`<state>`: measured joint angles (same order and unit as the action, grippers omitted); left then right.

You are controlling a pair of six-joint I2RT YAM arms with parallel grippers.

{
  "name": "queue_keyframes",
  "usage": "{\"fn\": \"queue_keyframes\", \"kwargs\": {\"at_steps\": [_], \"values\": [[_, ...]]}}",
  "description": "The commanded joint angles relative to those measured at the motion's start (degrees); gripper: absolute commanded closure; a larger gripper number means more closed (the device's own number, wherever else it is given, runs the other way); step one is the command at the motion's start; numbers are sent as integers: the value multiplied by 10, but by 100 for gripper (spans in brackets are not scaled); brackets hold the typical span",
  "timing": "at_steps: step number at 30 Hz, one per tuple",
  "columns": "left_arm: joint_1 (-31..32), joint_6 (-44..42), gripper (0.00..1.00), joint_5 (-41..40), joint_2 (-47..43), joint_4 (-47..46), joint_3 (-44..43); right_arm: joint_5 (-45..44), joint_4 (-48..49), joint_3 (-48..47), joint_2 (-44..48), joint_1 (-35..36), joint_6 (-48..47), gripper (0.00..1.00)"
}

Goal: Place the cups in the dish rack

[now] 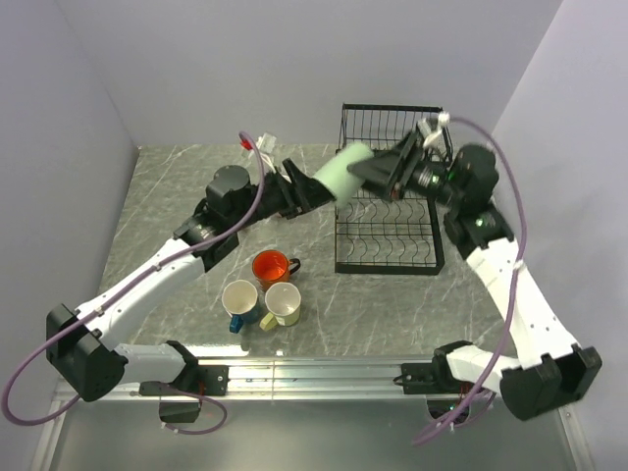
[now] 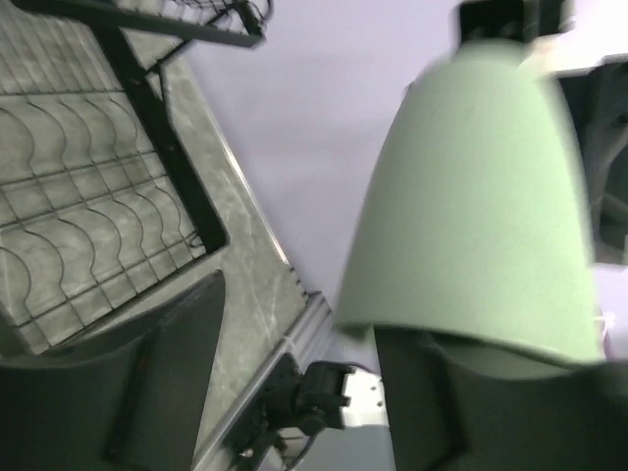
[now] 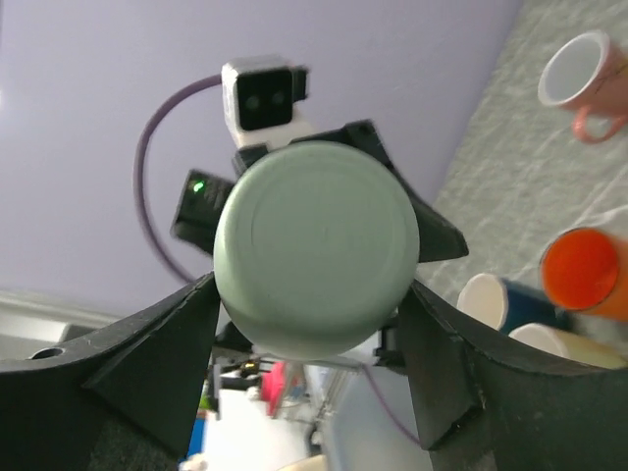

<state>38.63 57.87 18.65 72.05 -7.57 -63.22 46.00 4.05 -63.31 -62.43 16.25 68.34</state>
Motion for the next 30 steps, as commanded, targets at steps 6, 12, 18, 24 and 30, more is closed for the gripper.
{"fn": "queue_keyframes", "kwargs": {"at_steps": [6,12,18,24,30], "values": [[-35,-153,18,-61,3,248,-77,-172,-304,-395,-181,-42,-270,100],[-80,-181,20,-17,38,269,-87,-370,-449,-639,-352,-53,-372,100],[-108,-214,23,27,72,265,-102,-532,-468,-729,-439,-56,-411,100],[-129,-262,24,21,57,286,-87,-686,-408,-635,-421,-61,-440,100],[-154,-253,25,32,29,266,-38,-752,-372,-608,-433,-86,-472,100]]}}
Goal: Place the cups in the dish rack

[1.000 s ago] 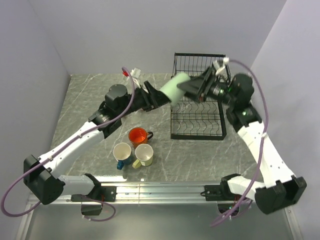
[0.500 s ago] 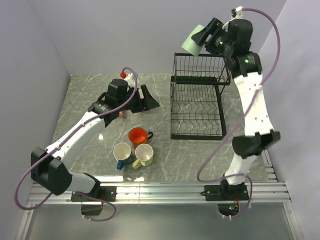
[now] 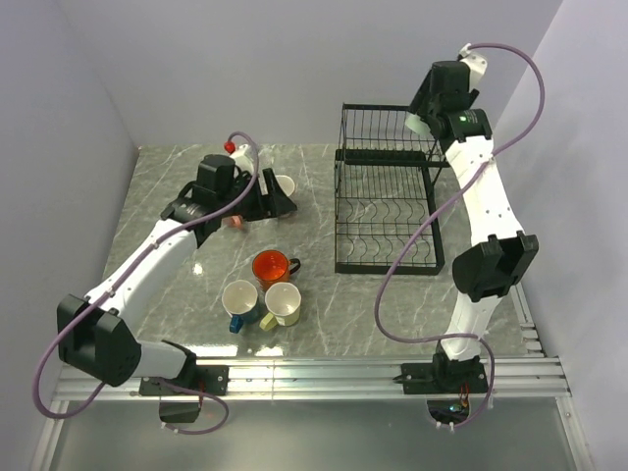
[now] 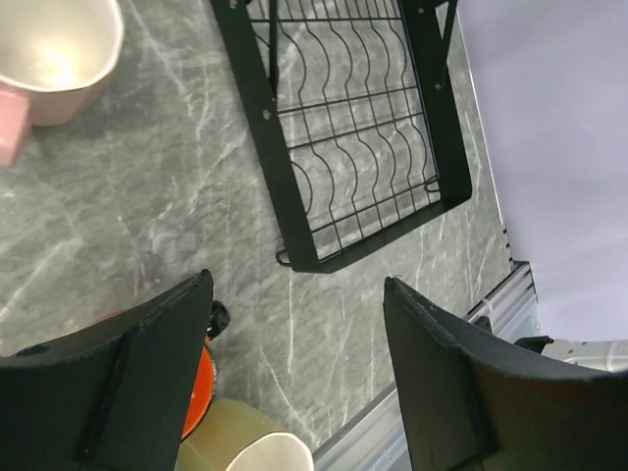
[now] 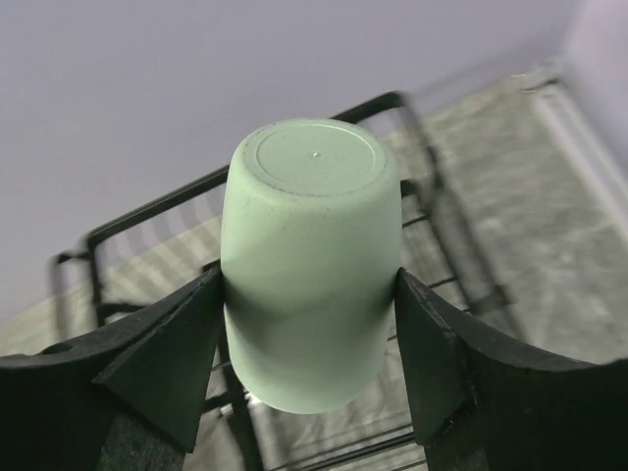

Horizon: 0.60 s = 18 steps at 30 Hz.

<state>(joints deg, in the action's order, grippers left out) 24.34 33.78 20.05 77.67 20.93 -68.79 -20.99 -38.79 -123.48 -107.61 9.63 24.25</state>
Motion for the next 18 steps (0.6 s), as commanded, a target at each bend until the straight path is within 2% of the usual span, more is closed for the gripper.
{"fn": "queue_keyframes", "kwargs": {"at_steps": [1,5,10,18], "values": [[-13,-5,25,21,-30,-27,24,-91,54,-9,13,-23,-36,100],[-17,5,25,19,-38,-50,49,-106,63,-10,-15,-41,-53,100],[-24,24,25,20,-24,-80,67,-63,60,-8,-35,-66,-32,100],[-24,31,28,46,31,-113,40,-17,57,-12,-67,-54,-19,100]]}}
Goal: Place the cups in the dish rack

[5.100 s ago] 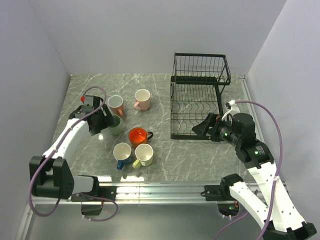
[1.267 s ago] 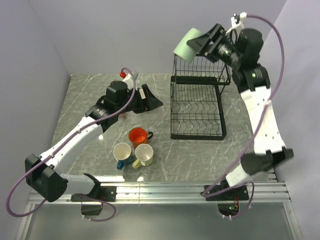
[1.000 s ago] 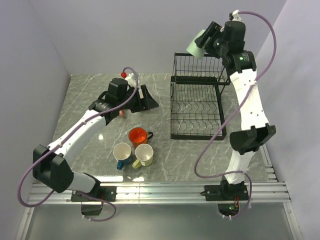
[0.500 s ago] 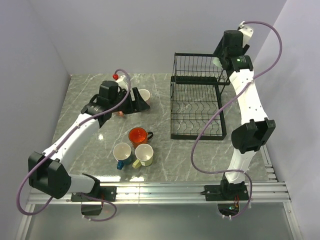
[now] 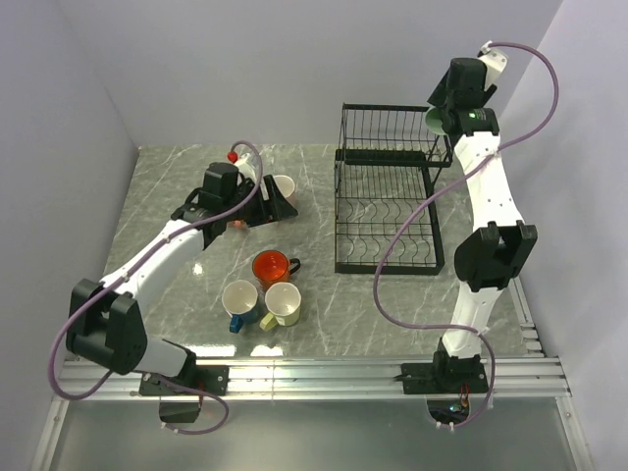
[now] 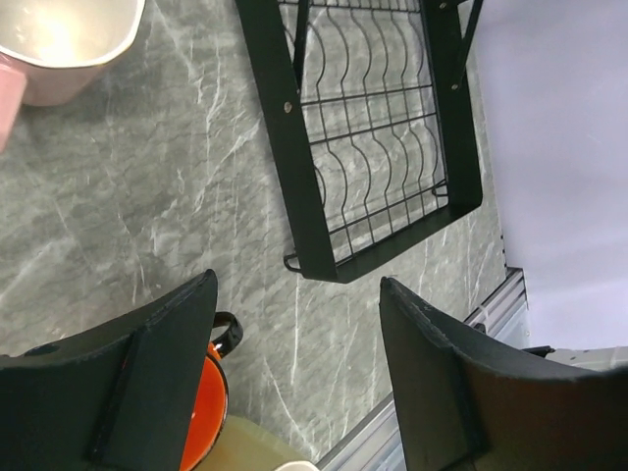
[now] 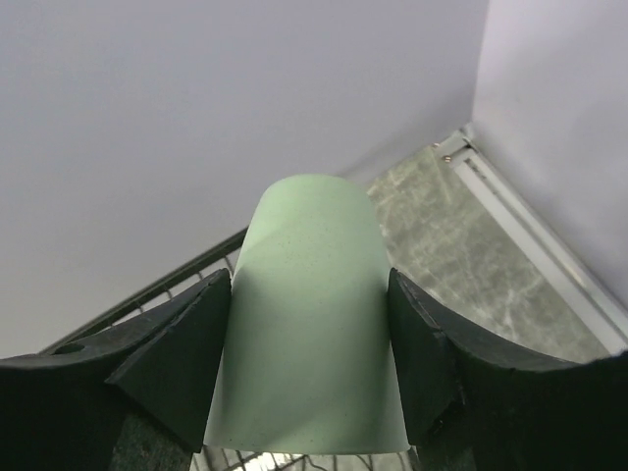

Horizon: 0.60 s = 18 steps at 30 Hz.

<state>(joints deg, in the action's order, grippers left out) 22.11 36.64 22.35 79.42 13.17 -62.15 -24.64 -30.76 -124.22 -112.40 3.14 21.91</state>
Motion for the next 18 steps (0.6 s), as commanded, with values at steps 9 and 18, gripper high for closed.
{"fn": "queue_keyframes", "kwargs": {"at_steps": [9,18], "values": [[-2,-8,28,29,21,-36,-18,21,-7,43,-21,52,-6,100],[-12,-39,29,18,-10,-1,5,-32,25,127,0,71,-24,100]]}}
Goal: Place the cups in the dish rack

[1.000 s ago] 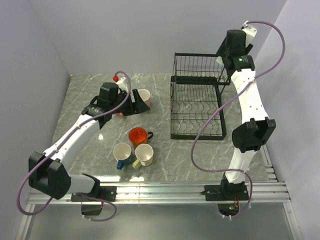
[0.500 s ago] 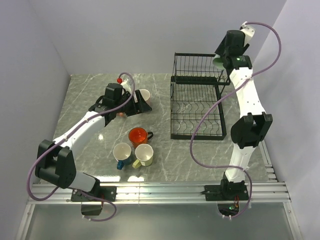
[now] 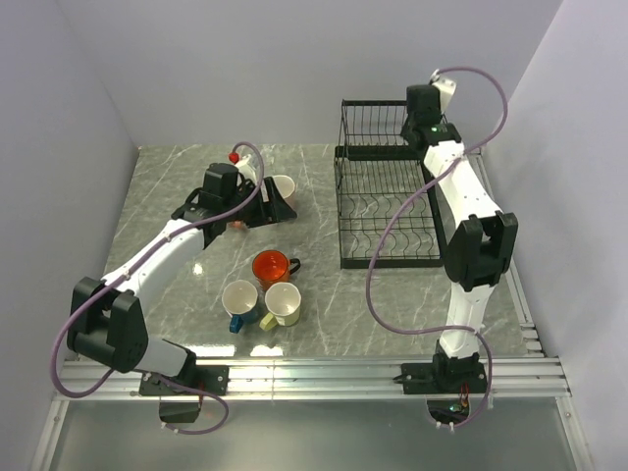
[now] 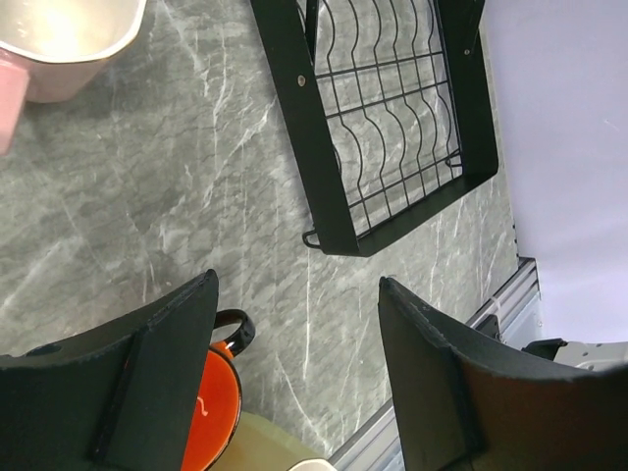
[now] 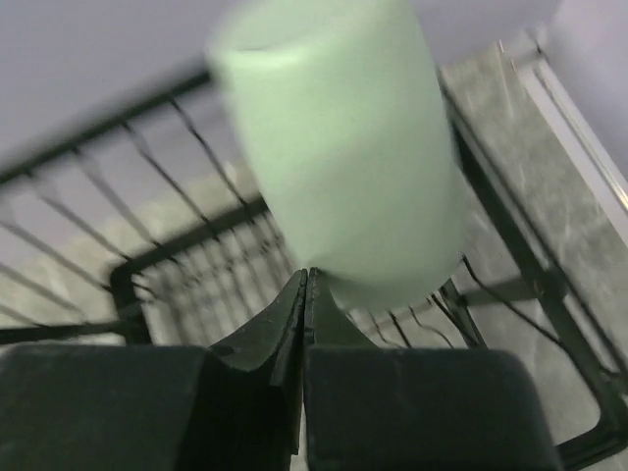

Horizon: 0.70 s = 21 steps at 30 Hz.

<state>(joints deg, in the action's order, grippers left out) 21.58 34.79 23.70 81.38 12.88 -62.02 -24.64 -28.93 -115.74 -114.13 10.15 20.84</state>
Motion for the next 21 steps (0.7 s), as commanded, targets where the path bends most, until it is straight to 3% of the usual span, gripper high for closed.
{"fn": "queue_keyframes", "kwargs": {"at_steps": [1,10,21], "values": [[-8,-21,29,7,-31,2,6,-28,17,53,30,2,-14,100],[-11,-30,29,34,-12,1,-2,6,46,126,84,17,-12,100],[-11,-45,30,40,-4,8,-13,47,23,99,159,33,16,100]]}}
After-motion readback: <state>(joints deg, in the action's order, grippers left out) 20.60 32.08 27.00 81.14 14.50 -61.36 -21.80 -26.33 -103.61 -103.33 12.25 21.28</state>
